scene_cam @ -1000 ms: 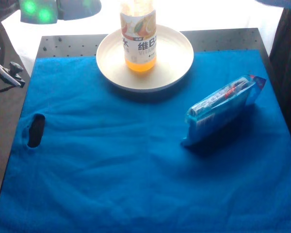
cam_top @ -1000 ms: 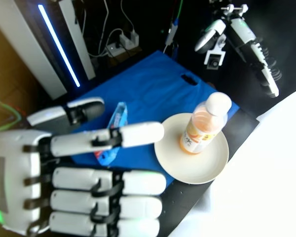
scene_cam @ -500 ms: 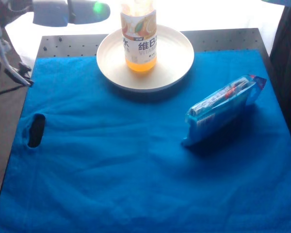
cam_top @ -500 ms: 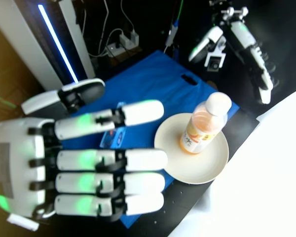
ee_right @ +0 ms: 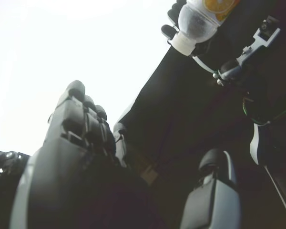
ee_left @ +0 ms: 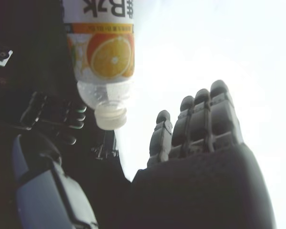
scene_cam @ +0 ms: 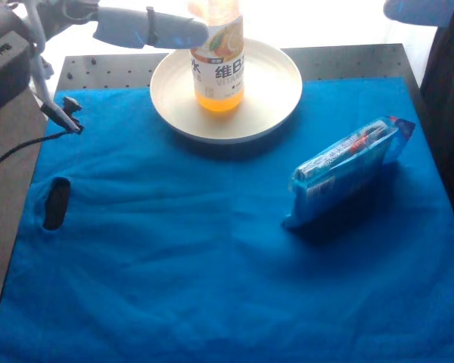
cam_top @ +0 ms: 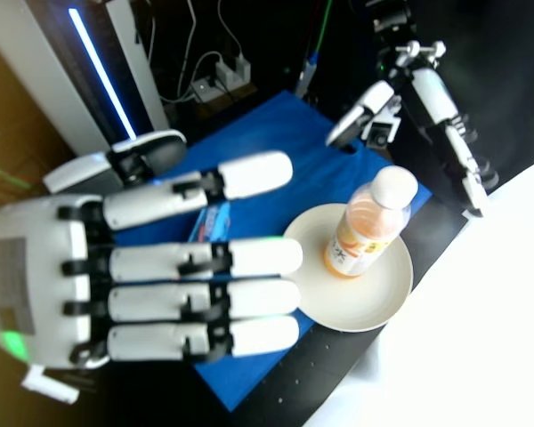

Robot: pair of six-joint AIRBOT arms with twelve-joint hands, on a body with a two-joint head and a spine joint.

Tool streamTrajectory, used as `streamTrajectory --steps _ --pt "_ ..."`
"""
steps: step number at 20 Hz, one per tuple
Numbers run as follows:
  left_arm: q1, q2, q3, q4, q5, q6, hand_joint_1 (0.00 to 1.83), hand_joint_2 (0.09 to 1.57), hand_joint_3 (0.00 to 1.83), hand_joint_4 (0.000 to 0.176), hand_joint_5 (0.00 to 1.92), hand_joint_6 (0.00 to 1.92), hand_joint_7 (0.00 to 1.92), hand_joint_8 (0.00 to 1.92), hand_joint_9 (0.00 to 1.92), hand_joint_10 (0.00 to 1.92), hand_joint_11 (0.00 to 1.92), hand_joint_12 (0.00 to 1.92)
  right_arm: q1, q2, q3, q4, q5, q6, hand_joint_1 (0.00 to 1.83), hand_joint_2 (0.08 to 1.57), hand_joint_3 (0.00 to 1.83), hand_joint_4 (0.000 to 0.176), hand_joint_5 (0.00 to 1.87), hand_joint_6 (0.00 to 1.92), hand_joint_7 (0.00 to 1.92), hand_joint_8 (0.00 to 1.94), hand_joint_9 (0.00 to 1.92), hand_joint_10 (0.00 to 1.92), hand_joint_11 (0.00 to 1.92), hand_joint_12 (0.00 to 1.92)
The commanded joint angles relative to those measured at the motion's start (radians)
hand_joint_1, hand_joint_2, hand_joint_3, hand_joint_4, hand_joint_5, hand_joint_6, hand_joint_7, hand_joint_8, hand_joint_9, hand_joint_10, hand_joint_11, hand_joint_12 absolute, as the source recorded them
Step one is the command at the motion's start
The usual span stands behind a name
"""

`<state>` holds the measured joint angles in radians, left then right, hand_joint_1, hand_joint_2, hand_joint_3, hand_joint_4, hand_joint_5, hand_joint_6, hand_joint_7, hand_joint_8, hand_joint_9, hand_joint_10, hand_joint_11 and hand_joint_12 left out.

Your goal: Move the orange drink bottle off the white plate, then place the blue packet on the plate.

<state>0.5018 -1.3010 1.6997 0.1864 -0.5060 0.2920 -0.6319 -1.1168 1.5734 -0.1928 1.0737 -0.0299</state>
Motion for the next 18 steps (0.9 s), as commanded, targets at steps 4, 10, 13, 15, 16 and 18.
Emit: streamTrajectory --steps 4,10,13,15,16,18 --pt "-0.023 -0.054 0.041 0.002 -0.045 -0.009 0.54 0.63 0.0 0.134 0.0 0.0 0.0 0.0 0.0 0.0 0.0 0.0 0.042 -0.008 -0.005 0.016 0.115 0.007 0.69 0.77 0.0 0.175 0.0 0.0 0.06 0.0 0.03 0.0 0.0 0.15" --pt "-0.033 -0.113 0.099 0.044 -0.007 -0.065 0.54 0.61 0.0 0.147 0.0 0.0 0.0 0.0 0.0 0.0 0.0 0.0 0.082 -0.008 -0.019 -0.035 0.115 0.007 0.7 0.79 0.0 0.16 0.0 0.0 0.03 0.0 0.07 0.0 0.0 0.67" --pt "-0.035 -0.122 0.108 0.063 -0.007 -0.082 0.47 0.58 0.0 0.168 0.0 0.0 0.0 0.0 0.0 0.0 0.0 0.0 0.083 -0.008 -0.022 -0.038 0.115 0.007 0.75 0.82 0.0 0.143 0.0 0.0 0.02 0.0 0.09 0.01 0.0 0.66" --pt "-0.039 -0.124 0.109 0.065 -0.006 -0.082 0.43 0.59 0.0 0.152 0.0 0.0 0.0 0.0 0.0 0.0 0.0 0.0 0.083 -0.008 -0.024 -0.039 0.115 0.007 0.74 0.8 0.0 0.169 0.0 0.0 0.03 0.0 0.05 0.0 0.0 0.58" --pt "-0.04 -0.125 0.109 0.066 -0.006 -0.082 0.44 0.6 0.0 0.153 0.0 0.0 0.0 0.0 0.0 0.0 0.0 0.0 0.083 -0.008 -0.024 -0.039 0.115 0.007 0.75 0.79 0.0 0.175 0.0 0.0 0.04 0.0 0.05 0.0 0.0 0.59" --pt "-0.043 -0.13 0.112 0.07 -0.004 -0.082 0.45 0.6 0.0 0.146 0.0 0.0 0.01 0.0 0.0 0.0 0.0 0.0 0.084 -0.008 -0.026 -0.039 0.115 0.007 0.73 0.79 0.0 0.175 0.0 0.0 0.05 0.0 0.06 0.0 0.0 0.53"
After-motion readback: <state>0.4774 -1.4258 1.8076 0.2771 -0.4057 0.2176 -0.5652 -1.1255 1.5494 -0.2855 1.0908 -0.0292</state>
